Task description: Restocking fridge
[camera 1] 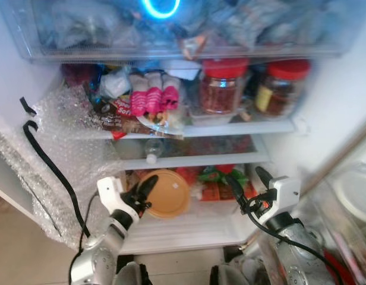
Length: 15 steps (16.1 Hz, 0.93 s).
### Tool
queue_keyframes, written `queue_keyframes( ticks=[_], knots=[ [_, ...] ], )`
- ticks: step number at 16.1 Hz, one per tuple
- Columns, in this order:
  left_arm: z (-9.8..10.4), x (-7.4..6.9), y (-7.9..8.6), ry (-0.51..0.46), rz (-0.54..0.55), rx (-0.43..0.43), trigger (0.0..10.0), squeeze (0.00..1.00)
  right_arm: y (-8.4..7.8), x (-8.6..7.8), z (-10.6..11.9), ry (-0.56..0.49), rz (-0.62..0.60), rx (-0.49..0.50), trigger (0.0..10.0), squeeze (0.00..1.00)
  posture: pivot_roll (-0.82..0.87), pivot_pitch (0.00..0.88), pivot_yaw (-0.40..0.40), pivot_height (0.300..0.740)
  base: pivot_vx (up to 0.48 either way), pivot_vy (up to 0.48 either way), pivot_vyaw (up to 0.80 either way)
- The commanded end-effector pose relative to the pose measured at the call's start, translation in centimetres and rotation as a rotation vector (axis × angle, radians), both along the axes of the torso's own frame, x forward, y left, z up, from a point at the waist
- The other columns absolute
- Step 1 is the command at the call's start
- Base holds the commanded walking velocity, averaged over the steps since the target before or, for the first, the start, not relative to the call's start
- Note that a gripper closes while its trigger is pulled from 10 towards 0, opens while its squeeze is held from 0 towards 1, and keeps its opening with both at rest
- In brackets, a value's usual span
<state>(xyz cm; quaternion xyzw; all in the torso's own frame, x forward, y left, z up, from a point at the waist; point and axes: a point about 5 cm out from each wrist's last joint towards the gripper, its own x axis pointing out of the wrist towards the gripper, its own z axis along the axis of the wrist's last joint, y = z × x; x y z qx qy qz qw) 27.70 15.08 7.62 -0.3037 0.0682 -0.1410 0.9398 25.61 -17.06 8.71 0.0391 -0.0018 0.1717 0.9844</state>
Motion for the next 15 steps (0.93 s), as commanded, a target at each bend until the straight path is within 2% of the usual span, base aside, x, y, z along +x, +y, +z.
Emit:
queue_keyframes(
  ticks=[1,3,5,6,8,9,11,13,15],
  knots=[
    [0.2,0.2,-0.1,-0.008,-0.002,-0.019,10.0,0.0,-0.3,-0.2,-0.6,0.023,-0.017,-0.019,10.0,0.0,-0.18,0.084,-0.029,0.64,0.0,0.0,0.0],
    [0.5,0.6,-0.2,-0.024,-0.003,-0.027,10.0,0.0,-0.4,-0.3,-1.5,0.065,-0.028,-0.039,10.0,0.0,-0.18,0.086,-0.031,0.64,0.0,0.0,0.0],
    [1.0,1.0,-0.3,-0.038,0.0,-0.037,10.0,0.0,-0.9,-0.5,-3.3,0.153,-0.063,-0.135,10.0,0.0,-0.18,0.086,-0.033,0.64,0.0,0.0,0.0],
    [1.1,1.2,-0.3,-0.045,-0.003,-0.039,10.0,0.0,-1.0,-0.6,-3.8,0.169,-0.06,-0.148,10.0,0.0,-0.18,0.085,-0.032,0.64,0.0,0.0,0.0],
    [1.2,1.3,-0.3,-0.047,-0.005,-0.04,10.0,0.0,-0.4,-1.1,-3.2,0.131,-0.02,-0.058,10.0,0.0,-0.19,0.084,-0.029,0.64,0.0,0.0,0.0],
    [1.2,1.3,-0.3,-0.047,-0.006,-0.039,10.0,0.0,-0.5,-1.2,-3.2,0.132,-0.021,-0.073,10.0,0.0,-0.19,0.084,-0.028,0.64,0.0,0.0,0.0],
    [1.2,1.3,-0.3,-0.048,-0.004,-0.039,10.0,0.0,-1.3,-1.1,-3.1,0.122,-0.051,-0.108,10.0,0.0,-0.19,0.082,-0.027,0.64,0.0,0.0,0.0],
    [1.2,1.3,-0.2,-0.048,-0.003,-0.037,10.0,0.0,-2.3,-0.6,-2.1,0.065,-0.114,-0.108,10.0,0.0,-0.19,0.082,-0.026,0.64,0.0,0.0,0.0],
    [1.1,1.3,-0.2,-0.047,-0.002,-0.034,10.0,0.0,-4.0,0.2,-0.2,-0.024,-0.235,-0.09,10.0,0.0,-0.19,0.083,-0.026,0.64,0.0,0.0,0.0]
  ],
)
